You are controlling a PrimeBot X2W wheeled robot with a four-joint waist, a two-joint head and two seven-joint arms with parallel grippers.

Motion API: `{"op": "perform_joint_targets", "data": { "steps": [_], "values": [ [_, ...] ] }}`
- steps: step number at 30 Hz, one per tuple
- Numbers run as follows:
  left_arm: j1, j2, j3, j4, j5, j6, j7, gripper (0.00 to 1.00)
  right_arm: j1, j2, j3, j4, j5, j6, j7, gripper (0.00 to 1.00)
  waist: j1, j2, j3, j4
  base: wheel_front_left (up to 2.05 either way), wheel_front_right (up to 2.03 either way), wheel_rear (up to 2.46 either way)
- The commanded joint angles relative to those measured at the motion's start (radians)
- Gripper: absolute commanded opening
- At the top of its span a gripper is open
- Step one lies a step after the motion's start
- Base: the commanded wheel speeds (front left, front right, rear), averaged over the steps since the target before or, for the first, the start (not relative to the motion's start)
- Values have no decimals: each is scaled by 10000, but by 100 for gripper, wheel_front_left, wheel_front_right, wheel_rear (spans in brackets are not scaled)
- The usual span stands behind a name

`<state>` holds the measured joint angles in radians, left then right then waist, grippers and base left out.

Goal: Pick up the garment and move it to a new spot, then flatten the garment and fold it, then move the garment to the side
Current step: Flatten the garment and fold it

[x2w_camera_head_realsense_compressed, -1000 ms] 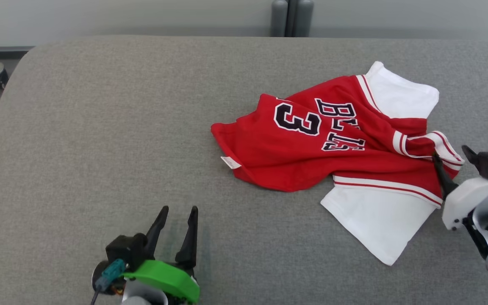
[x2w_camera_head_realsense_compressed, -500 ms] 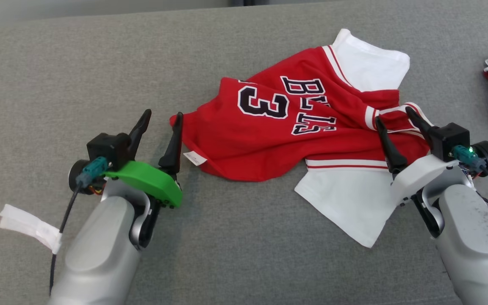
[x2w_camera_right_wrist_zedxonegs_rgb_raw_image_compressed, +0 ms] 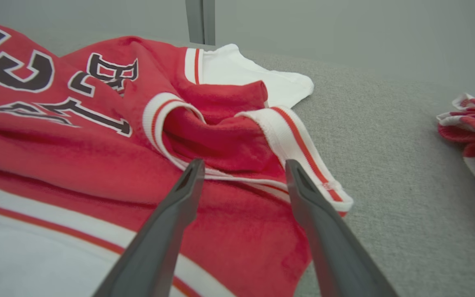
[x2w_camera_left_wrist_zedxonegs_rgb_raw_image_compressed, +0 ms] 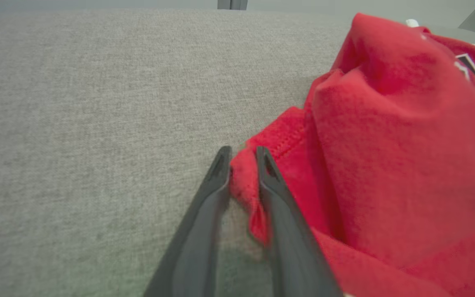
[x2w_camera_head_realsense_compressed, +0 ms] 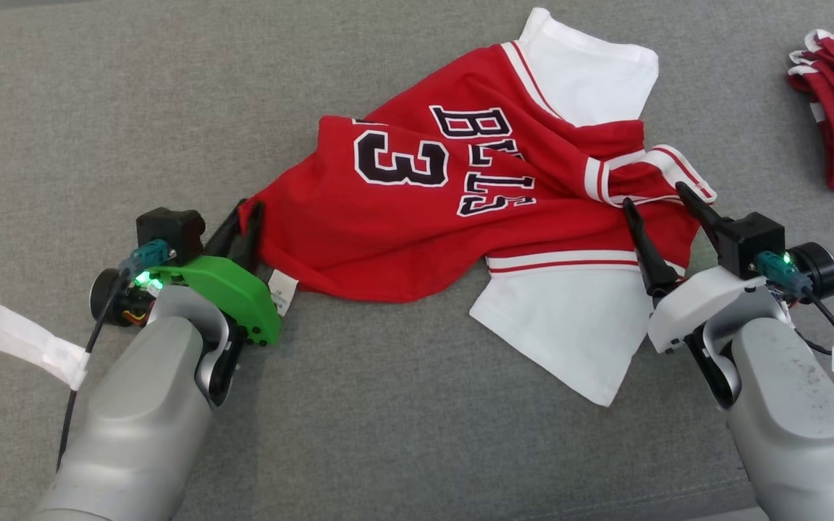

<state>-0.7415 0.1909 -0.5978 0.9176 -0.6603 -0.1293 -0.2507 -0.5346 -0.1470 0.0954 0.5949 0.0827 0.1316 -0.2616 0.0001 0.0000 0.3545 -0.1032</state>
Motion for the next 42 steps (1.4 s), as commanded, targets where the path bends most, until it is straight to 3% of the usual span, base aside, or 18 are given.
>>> {"op": "perform_joint_targets", "data": {
  "steps": [1,7,12,21,22,23,24,30,34,42],
  "values": [
    [-99,15,12,75,-63,-25,-82,0,157,-11,-39,-42,-56,-19,-44,100,-1,0,-194,215,0,0,0],
    [625,-47,1120,-1098,344,37,-139,0,488,78,-123,6,42,-19,-43,100,-1,0,-865,926,0,0,0],
    [1951,-427,2584,-2450,929,353,-143,0,897,238,-183,70,188,-19,-45,100,-1,0,-1541,1470,0,0,0],
    [4651,-926,4462,-3502,2098,629,-135,0,1787,558,-87,-107,299,-19,-45,100,-1,0,-2412,1677,0,0,0],
    [4893,-967,4732,-3634,2210,630,-135,12,1907,604,-79,-215,340,-19,-45,100,-1,0,-2476,1648,0,0,0],
    [5109,-1010,4940,-3723,2331,615,-134,39,2020,636,-110,-336,359,-19,-45,100,-1,0,-2532,1621,0,0,0],
    [5376,-1079,5146,-3825,2534,564,-134,100,2189,684,-143,-483,334,-19,-43,100,-1,0,-2588,1579,0,0,0],
    [6569,-1322,5942,-5132,4200,457,-134,100,3307,884,-512,-1862,291,-19,-44,100,-1,0,-3005,1302,0,0,0],
    [7096,-1356,5939,-5529,4905,327,-134,100,4042,942,-689,-2466,354,-19,-44,100,-1,0,-3218,1137,0,0,0],
    [7436,-1390,6075,-5469,5083,233,-135,100,4624,945,-452,-2541,735,-19,-44,100,-1,0,-3328,934,0,0,0]
  ]
}}
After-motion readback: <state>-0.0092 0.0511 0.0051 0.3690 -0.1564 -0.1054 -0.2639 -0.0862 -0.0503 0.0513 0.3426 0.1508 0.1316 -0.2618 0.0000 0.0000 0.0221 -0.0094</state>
